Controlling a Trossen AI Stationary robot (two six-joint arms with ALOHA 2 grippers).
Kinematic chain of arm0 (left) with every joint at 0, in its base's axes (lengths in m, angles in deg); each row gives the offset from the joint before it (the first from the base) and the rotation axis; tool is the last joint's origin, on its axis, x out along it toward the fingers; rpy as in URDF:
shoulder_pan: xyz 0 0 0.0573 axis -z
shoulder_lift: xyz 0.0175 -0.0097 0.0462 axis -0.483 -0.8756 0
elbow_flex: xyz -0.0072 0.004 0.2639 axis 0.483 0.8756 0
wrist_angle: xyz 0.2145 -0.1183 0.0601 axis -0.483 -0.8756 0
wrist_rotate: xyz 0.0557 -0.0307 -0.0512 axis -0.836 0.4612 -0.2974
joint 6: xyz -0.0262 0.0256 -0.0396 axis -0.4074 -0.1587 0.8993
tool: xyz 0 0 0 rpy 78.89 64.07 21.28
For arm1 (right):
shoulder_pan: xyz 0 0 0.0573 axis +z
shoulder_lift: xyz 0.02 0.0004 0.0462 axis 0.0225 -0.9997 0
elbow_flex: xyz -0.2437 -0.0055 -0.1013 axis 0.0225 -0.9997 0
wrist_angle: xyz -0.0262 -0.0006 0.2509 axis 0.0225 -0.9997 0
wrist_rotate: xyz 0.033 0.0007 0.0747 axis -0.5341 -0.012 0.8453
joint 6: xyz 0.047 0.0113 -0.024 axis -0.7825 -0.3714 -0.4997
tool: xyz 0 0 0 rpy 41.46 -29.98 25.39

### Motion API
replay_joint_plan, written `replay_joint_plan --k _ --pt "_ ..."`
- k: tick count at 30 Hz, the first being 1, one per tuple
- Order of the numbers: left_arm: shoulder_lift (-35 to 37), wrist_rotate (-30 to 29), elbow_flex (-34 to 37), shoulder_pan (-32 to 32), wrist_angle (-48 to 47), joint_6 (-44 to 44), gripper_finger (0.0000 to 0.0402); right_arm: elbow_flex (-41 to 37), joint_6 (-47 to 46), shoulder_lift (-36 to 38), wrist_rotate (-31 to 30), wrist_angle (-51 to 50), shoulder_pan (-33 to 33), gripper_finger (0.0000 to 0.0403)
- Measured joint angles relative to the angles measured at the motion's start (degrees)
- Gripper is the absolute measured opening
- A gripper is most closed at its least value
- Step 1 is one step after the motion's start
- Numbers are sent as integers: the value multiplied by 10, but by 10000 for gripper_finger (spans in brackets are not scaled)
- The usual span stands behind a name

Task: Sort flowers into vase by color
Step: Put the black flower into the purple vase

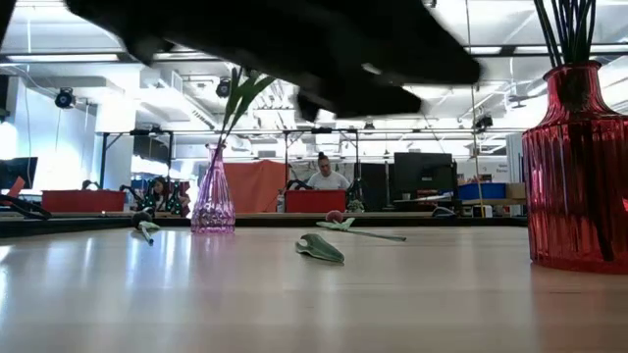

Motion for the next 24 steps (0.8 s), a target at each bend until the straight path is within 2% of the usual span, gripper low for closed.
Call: replay_joint_plan --k 6,12,15,18,24 --pt "144 -7 133 7 -25 126 351 0 -16 22 22 1 0 247" --pt "275 -17 214 13 -160 290 351 0 -27 35 52 1 0 247" --pt "331 -31 225 13 -301 403 351 0 -27 38 55 1 0 247" --pt "368 -31 217 12 -477 553 351 0 -27 40 55 1 0 247" --pt "387 -15 185 6 -827 785 351 0 -26 41 58 2 0 247"
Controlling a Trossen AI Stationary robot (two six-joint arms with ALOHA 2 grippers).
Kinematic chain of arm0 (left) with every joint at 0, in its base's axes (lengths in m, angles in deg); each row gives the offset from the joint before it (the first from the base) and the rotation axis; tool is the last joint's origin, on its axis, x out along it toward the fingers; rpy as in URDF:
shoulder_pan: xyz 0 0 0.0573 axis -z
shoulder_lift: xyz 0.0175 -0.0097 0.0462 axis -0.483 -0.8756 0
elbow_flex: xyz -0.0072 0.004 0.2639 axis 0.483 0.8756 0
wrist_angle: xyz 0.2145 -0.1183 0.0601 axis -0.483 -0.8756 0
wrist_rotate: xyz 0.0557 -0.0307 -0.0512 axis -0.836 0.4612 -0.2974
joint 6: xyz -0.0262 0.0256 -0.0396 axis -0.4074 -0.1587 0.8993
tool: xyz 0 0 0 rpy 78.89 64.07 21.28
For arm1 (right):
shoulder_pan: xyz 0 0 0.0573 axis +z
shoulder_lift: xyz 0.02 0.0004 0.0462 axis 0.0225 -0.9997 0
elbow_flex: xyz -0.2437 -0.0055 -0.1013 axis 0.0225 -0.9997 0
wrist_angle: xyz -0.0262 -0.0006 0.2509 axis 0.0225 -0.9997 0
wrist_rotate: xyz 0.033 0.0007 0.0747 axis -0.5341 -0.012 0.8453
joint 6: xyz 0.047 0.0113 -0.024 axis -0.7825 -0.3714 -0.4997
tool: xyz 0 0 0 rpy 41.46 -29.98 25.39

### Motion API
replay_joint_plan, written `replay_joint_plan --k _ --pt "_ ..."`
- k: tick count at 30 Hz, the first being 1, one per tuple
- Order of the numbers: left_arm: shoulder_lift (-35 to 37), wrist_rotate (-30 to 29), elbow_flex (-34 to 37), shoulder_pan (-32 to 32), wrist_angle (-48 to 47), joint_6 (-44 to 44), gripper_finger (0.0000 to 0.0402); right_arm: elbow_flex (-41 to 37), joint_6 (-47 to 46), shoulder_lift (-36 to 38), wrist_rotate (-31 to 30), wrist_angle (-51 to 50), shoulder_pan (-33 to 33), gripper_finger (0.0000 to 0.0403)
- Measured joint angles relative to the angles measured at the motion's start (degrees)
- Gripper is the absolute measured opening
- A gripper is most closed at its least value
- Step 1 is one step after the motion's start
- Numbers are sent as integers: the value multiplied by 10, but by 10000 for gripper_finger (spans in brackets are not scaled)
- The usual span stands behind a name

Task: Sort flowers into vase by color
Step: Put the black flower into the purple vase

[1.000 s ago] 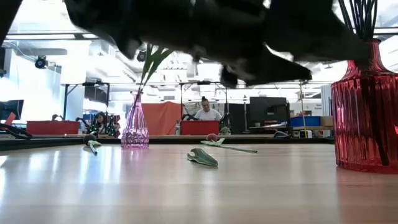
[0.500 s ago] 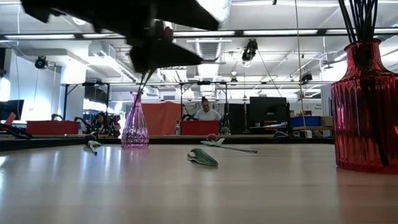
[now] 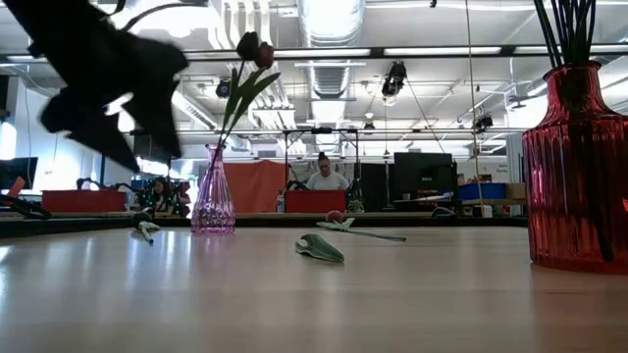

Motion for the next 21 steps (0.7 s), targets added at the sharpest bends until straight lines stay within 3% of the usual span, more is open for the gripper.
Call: replay_joint_plan --k 3,6,16,21 --pt "4 6 -2 -23 -112 79 351 0 -6 0 8 0 0 246" --pt "6 27 -2 -58 -161 97 351 0 -10 1 29 -1 0 243" --pt "6 59 -2 -228 -129 -92 347 0 -5 -11 127 0 0 233" --pt "6 66 4 -281 -131 -137 335 0 -14 -28 145 1 2 233"
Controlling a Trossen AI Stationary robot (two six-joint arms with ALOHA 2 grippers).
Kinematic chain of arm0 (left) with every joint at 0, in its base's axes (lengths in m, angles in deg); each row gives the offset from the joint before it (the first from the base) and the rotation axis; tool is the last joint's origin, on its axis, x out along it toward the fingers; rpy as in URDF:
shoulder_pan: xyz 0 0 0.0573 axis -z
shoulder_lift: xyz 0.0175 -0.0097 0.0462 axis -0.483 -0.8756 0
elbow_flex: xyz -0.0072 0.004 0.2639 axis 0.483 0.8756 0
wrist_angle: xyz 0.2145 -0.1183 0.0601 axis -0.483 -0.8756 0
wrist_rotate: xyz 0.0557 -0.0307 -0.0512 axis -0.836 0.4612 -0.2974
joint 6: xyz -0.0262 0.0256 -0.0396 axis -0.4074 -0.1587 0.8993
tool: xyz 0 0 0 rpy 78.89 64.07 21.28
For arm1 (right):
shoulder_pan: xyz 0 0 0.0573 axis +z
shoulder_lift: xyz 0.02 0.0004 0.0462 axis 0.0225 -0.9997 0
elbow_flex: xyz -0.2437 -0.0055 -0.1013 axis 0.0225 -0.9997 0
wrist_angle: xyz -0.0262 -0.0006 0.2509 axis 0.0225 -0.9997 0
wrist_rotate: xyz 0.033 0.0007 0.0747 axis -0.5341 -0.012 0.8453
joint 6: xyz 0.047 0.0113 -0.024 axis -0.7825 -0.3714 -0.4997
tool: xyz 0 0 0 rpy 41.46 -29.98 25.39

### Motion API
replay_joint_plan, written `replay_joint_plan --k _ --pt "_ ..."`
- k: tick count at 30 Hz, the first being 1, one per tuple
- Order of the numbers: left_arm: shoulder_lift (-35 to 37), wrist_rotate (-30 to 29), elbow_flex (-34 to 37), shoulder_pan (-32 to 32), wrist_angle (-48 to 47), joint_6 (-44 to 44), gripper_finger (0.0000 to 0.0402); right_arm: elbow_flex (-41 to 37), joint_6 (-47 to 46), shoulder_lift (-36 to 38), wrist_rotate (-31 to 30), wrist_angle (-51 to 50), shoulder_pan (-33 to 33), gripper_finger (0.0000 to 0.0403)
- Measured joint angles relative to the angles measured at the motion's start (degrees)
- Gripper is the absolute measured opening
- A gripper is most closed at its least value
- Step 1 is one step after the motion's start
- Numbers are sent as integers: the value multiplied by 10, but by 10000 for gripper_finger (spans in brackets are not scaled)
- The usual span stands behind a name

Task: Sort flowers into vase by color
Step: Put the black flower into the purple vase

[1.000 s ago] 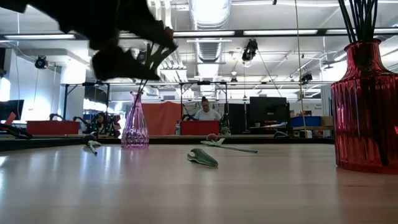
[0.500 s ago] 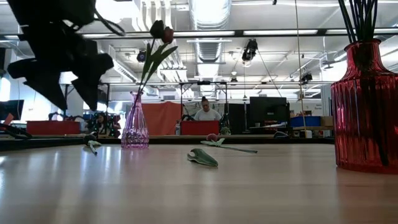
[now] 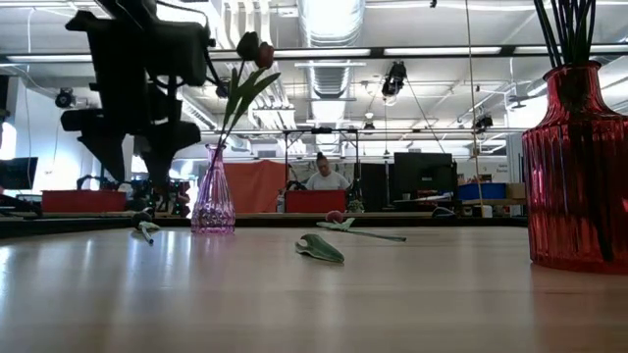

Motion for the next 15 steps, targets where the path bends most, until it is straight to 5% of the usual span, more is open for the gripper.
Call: replay_joint_plan --k 7,15 --pt "0 -15 38 -73 21 3 319 0 7 -9 0 5 4 233" --pt "0 11 101 -147 187 -66 297 0 6 -1 -3 19 4 233"
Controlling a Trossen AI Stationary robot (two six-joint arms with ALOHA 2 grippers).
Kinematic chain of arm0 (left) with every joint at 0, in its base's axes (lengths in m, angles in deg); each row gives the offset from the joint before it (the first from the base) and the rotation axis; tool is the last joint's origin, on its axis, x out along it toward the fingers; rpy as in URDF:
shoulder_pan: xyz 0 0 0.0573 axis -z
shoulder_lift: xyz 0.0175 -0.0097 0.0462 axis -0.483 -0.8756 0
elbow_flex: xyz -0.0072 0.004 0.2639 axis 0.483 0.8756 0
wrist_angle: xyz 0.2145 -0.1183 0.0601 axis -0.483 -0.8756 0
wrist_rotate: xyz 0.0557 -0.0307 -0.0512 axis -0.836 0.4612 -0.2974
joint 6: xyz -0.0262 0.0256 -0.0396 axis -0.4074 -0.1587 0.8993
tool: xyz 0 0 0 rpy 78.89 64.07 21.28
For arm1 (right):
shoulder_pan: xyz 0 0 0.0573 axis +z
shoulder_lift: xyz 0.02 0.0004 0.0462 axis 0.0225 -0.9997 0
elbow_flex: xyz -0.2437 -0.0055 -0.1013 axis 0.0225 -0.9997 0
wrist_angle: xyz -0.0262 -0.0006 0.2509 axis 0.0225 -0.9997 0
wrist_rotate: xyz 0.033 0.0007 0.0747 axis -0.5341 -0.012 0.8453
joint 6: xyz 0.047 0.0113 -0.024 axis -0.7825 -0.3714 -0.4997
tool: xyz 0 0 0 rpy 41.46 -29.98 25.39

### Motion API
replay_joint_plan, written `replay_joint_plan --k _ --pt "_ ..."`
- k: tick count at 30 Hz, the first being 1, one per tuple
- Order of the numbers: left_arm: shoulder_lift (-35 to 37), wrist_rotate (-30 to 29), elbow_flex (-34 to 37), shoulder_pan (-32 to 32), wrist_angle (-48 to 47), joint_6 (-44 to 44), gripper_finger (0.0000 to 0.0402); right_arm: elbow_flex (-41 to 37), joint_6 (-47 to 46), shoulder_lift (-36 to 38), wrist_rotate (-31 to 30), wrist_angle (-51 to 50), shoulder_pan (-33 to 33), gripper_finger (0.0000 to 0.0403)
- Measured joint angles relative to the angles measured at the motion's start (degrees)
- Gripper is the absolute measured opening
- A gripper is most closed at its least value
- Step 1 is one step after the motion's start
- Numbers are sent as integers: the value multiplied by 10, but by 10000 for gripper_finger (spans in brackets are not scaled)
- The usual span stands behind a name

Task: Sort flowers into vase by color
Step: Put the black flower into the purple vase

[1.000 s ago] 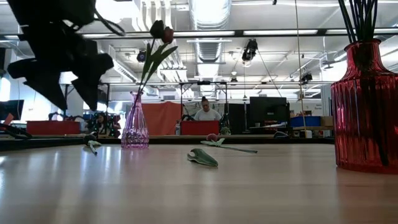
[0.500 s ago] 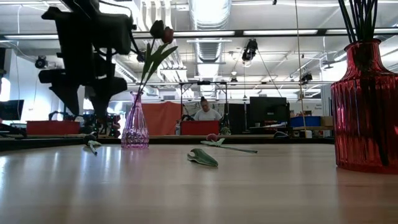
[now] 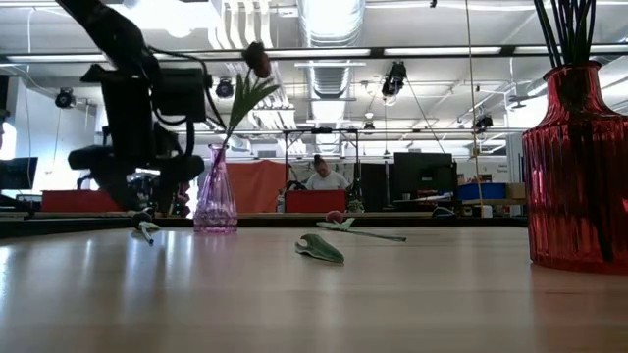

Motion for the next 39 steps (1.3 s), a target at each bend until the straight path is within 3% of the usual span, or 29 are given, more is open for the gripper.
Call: replay_joint_plan --k 21,26,33,39 --pt "0 -1 55 -25 41 -10 189 0 -10 0 -8 4 0 233" --pt "0 9 68 -38 46 -10 135 0 -9 -1 -8 11 0 233" --pt "1 7 88 -41 64 -6 22 0 -5 -1 -16 11 0 233" --pt "0 1 82 -42 59 -27 4 0 -3 -1 -16 11 0 233"
